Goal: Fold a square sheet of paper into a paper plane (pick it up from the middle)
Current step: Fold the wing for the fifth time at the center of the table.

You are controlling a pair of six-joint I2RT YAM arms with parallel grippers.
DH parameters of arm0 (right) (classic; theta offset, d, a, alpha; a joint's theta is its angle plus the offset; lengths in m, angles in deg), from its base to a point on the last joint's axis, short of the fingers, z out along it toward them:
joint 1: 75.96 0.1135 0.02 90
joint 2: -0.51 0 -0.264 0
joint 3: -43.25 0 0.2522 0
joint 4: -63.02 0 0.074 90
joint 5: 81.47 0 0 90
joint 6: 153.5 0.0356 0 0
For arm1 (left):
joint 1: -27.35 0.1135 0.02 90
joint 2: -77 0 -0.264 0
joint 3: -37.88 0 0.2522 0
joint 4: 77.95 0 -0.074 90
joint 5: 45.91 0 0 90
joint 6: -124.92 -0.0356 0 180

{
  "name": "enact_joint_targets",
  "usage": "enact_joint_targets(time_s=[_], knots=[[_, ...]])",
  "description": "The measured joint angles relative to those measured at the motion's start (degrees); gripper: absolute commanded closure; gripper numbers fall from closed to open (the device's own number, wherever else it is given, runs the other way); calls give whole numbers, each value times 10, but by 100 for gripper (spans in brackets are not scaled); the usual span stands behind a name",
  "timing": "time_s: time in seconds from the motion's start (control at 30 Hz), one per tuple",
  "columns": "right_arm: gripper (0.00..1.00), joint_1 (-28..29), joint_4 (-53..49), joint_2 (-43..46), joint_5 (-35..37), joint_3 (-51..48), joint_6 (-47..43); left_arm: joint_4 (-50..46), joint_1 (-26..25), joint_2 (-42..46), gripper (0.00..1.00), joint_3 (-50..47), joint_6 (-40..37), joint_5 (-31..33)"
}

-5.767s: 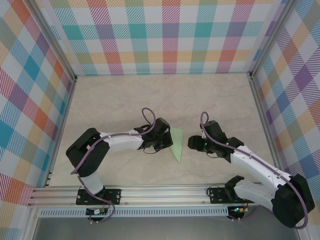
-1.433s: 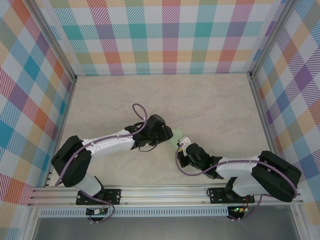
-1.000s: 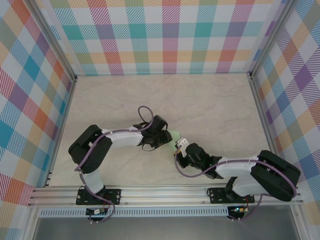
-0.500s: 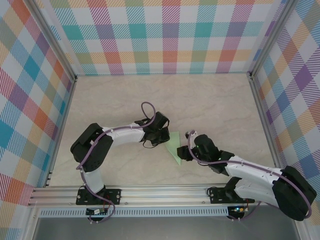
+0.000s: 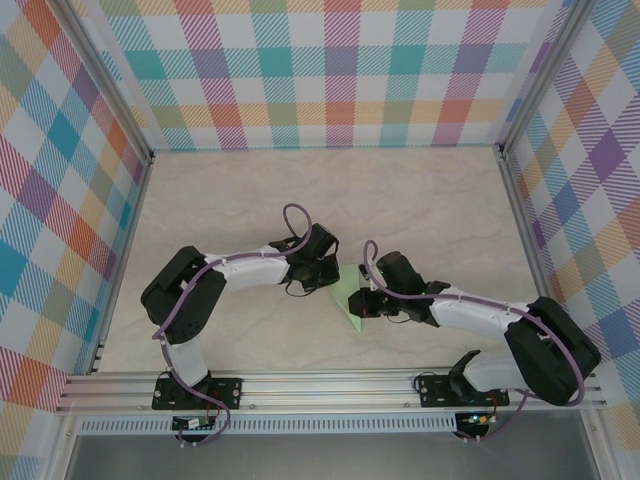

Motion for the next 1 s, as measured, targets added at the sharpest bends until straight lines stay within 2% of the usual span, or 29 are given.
enact_joint_targets(time_s=[0.3,0.67,0.83,1.0], knots=[[95,0,-43,-1,-7,1,-1,0,0,0,100,0,-1,0],[95,-3,-62,-76,21,12,-3,-9,0,-8,100,1,-11,-2],[94,-3,-83,-69,29,19,-7,-14,-1,-10,100,2,-19,-2],[94,-3,-98,-23,15,23,-14,-32,-2,-11,100,7,-30,5]])
